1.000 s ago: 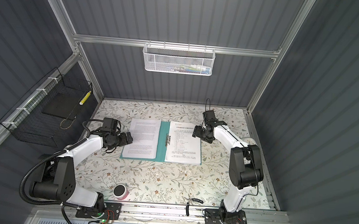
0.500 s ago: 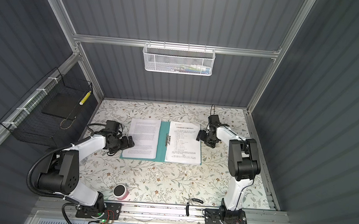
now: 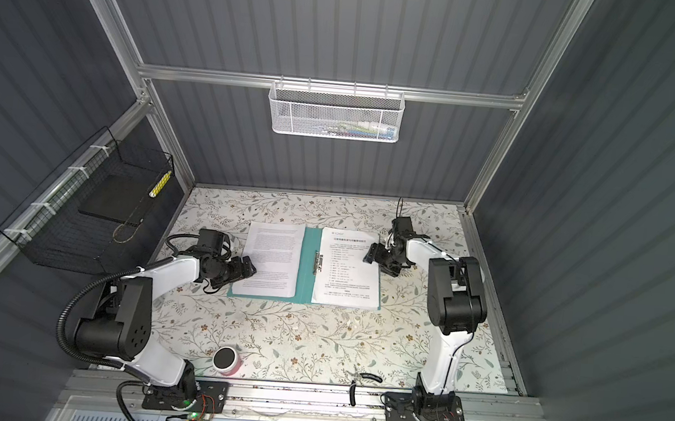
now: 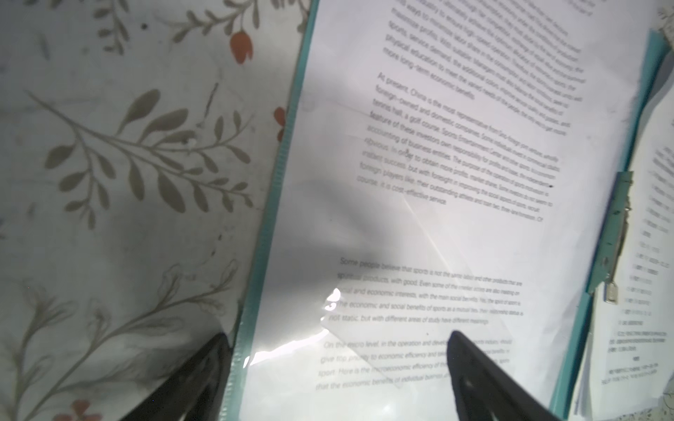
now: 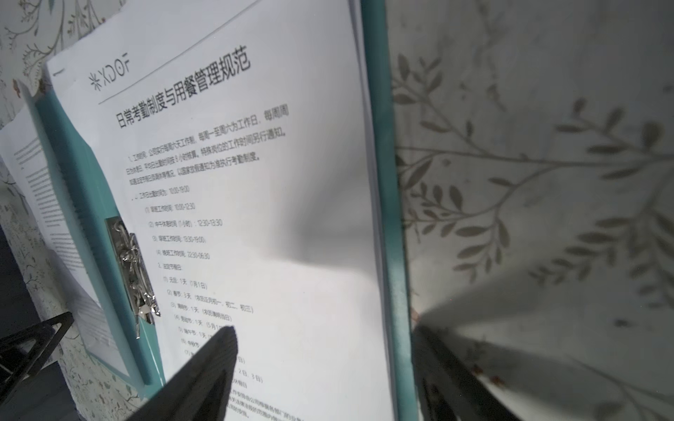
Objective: Put the files into the folder
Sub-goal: 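Lift the right gripper off the clip and draw it back from the folder, then lift the folder's English-sheet half with the left gripper and swing it over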
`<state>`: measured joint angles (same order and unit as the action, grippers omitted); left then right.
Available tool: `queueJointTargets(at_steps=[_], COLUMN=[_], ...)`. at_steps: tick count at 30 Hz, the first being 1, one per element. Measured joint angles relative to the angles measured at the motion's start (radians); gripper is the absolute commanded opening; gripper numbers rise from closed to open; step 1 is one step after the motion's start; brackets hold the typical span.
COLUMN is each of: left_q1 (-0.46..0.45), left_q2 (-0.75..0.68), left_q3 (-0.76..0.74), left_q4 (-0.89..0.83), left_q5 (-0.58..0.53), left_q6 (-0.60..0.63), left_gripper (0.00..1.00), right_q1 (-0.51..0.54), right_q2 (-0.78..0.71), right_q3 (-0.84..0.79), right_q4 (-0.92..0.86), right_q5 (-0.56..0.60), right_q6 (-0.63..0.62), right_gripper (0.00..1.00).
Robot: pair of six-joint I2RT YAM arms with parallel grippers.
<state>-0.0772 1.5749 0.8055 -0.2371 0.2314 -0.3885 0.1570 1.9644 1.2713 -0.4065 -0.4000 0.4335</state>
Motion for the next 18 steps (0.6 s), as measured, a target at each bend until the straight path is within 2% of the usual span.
queueJointTargets(at_steps=[6,18], left_q1=[0.061,0.114], left_q2=[-0.027,-0.083], left_q3=[-0.059,-0.089], left_q4=[0.085,0.192], left_q5=[0.117,0.304], left_q6=[-0.016,-0.087], left_gripper=[0.84,0.71], right_q1=[-0.026,-0.042], right_q2=[0.027,0.032], right_q3=[0.013,0.000], right_q4=[0.042,0.108], right_q5=[-0.065,-0.056], right_q6=[-0.015,-0.020], right_gripper=[0.75,0.74])
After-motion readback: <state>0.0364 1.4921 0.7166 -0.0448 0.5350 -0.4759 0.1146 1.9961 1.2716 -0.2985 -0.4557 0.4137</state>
